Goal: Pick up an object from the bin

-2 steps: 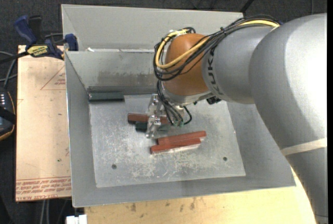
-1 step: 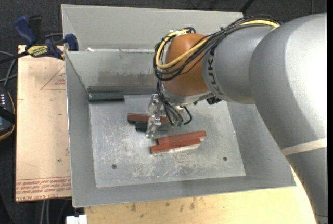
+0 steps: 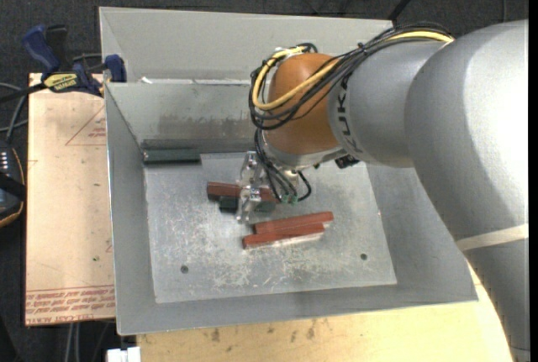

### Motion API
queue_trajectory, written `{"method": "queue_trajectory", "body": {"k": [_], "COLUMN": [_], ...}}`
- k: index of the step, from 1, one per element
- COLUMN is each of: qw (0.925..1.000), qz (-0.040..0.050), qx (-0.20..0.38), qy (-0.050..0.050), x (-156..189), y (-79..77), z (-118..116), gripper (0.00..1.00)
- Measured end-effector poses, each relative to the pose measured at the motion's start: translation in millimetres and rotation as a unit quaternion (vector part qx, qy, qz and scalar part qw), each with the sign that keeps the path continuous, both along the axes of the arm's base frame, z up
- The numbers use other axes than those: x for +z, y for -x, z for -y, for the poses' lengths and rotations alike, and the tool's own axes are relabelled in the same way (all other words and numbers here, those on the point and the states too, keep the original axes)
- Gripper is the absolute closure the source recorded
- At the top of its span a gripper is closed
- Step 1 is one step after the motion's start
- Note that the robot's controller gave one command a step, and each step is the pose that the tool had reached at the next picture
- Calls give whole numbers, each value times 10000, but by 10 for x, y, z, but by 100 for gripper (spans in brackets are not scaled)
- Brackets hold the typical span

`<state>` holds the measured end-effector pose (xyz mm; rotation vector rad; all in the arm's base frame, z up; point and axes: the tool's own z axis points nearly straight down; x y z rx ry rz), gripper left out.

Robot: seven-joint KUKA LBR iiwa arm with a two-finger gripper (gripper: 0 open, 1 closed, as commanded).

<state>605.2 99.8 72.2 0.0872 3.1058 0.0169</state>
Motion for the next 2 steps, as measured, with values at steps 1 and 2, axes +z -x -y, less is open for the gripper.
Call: {"method": "queue_trajectory", "body": {"k": [1, 2], "qw": [10000, 9999], "qz": [-19, -107], "qx": [1, 6], "qy": [13, 31], "x": [67, 99], "y": [-5, 19], "z": [4, 8], "gripper": [100, 100]}}
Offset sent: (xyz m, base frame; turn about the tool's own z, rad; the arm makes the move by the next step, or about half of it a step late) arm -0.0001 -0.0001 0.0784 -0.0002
